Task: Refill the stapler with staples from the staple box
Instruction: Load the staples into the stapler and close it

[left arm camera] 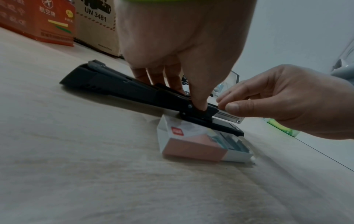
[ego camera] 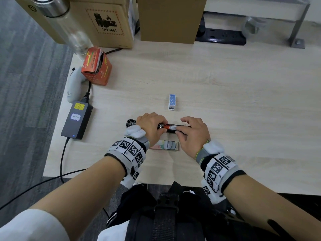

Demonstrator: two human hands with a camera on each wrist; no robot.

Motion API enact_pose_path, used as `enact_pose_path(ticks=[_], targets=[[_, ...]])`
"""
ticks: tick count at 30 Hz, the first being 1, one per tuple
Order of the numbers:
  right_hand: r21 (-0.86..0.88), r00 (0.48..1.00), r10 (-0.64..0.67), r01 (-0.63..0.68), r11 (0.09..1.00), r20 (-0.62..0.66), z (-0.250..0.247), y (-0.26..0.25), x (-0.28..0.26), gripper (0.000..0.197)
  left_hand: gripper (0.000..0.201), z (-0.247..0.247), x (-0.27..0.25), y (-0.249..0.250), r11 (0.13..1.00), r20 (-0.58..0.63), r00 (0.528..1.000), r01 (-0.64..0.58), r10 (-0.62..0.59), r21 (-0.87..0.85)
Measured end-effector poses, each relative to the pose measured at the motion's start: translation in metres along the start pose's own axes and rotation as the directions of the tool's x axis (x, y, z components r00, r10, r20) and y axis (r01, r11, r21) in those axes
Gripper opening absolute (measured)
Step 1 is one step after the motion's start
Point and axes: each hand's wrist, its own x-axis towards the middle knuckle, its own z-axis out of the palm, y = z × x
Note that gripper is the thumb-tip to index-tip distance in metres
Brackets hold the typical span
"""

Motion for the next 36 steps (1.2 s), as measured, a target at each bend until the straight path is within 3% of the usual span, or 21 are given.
enact_pose_path(ticks=[7,12,17,20,24,31,36], targets=[[-0.023,0.997,-0.003,0.005,1.000,0.081,0.001,-0.001,-0.002,0.022,0.013,0.000,-0.001,0.000,1.000,0.000,1.000,-0.005,0.005,-0.007],[0.007,0.999,-0.003,0.002,1.000,0.050,0.002,0.000,-0.003,0.020,0.016,-0.001,-0.002,0.001,1.000,-0.003,1.000,-0.020,0.020,0.019],[0.071,0.999,-0.034,0.035,0.997,-0.008,-0.007,0.001,-0.011,0.009,0.040,-0.002,-0.015,0.003,0.985,-0.081,0.983,-0.158,0.163,0.065],[0.094,0.998,-0.061,0.057,0.994,0.034,-0.009,0.003,-0.021,0.007,0.033,0.001,-0.029,0.003,0.968,-0.165,0.954,-0.241,0.250,0.072],[0.106,0.992,-0.066,0.055,0.993,0.105,-0.003,0.002,-0.029,0.003,0.019,0.012,-0.047,0.000,0.941,-0.137,0.931,-0.332,0.339,0.071],[0.090,0.988,-0.056,0.043,0.995,0.146,0.010,0.000,-0.032,0.013,0.037,0.021,-0.050,-0.003,0.963,-0.027,0.968,-0.244,0.248,0.111],[0.081,0.985,-0.036,0.023,0.996,0.170,0.014,-0.007,-0.028,0.018,0.031,0.022,-0.048,-0.005,0.970,0.004,0.977,-0.211,0.213,0.122]])
